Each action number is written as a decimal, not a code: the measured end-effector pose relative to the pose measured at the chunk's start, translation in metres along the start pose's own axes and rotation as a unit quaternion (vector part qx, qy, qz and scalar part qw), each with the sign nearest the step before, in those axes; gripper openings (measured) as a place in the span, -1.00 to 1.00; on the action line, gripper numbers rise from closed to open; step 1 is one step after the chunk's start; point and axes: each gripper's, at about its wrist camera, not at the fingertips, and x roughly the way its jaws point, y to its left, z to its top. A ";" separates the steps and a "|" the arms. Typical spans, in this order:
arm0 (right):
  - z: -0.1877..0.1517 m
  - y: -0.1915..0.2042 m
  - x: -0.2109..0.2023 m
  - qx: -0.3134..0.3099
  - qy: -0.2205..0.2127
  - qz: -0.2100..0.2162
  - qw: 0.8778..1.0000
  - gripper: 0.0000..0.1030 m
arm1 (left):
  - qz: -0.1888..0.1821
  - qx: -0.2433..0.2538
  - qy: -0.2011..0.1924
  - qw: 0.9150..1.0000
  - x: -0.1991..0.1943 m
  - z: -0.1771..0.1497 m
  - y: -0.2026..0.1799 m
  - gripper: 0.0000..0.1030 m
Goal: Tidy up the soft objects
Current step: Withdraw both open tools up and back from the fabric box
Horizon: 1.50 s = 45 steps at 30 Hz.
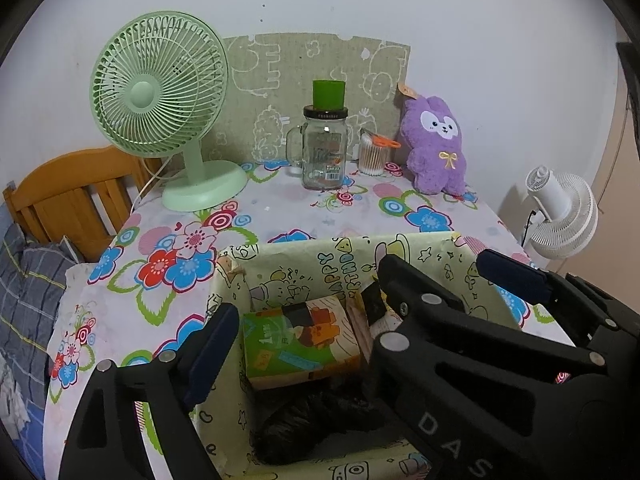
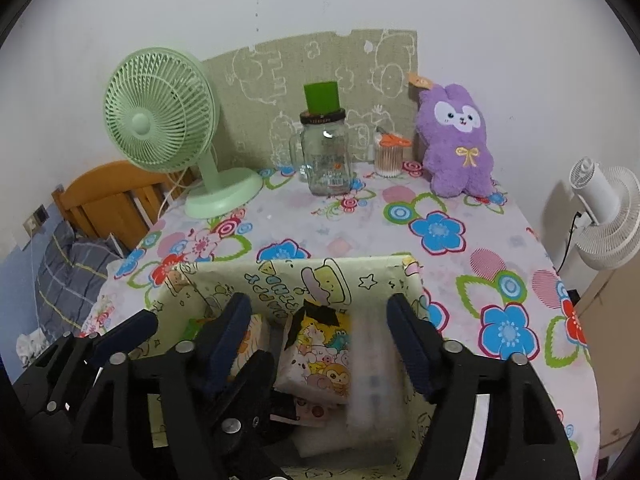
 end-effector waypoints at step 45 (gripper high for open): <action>-0.021 0.003 -0.146 0.006 -0.098 -0.059 0.993 0.94 | 0.015 -0.004 -0.090 0.996 -0.121 -0.016 0.015 0.99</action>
